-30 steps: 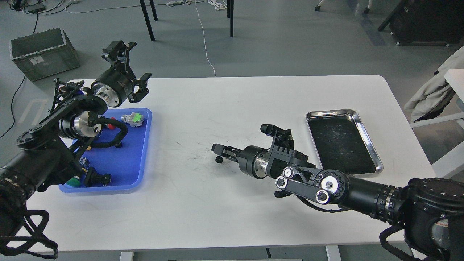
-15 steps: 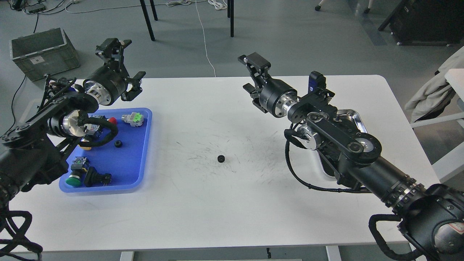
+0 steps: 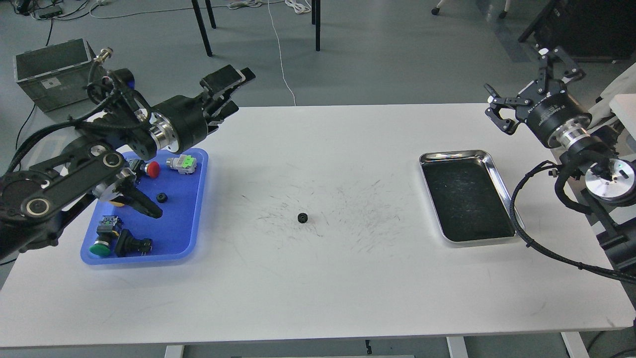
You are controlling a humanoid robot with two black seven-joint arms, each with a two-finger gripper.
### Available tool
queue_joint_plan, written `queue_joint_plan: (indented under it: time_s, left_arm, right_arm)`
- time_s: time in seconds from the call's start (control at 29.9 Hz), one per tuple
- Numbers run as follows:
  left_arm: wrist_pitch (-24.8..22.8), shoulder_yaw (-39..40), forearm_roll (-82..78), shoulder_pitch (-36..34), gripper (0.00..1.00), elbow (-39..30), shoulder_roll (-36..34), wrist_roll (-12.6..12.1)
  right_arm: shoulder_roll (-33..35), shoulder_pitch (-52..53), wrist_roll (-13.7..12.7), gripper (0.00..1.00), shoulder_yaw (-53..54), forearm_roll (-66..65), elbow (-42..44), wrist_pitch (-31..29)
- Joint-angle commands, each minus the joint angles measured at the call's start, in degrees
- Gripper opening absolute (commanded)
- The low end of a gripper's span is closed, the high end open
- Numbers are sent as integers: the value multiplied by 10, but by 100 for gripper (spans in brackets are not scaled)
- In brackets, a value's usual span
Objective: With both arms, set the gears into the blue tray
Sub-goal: 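Reach the left gripper to the black part and grasp it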
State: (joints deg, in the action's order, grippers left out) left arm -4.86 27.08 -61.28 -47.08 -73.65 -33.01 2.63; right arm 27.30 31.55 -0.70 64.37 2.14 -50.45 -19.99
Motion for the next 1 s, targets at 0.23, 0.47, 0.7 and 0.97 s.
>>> queue_joint_plan:
  time_s: [0.23,0.47,0.7,0.97]
  left_arm:
    - [85,-94,-441,58,98,4,72,-8]
    - [107,-119,-617,101,98,54,105,-25]
    - [107,-121,-637,110,97,130,170,-26]
    - [107,-128,-637,124,93,152,196,-30]
  right_arm:
    - [-7,-95,28,96,35,61,38,-80]
    - [-16,-98,29,96,35,61,57,-80]
    - [-22,-97,29,96,35,61,56,-80]
    - [-22,-98,29,96,29,61,55,-80]
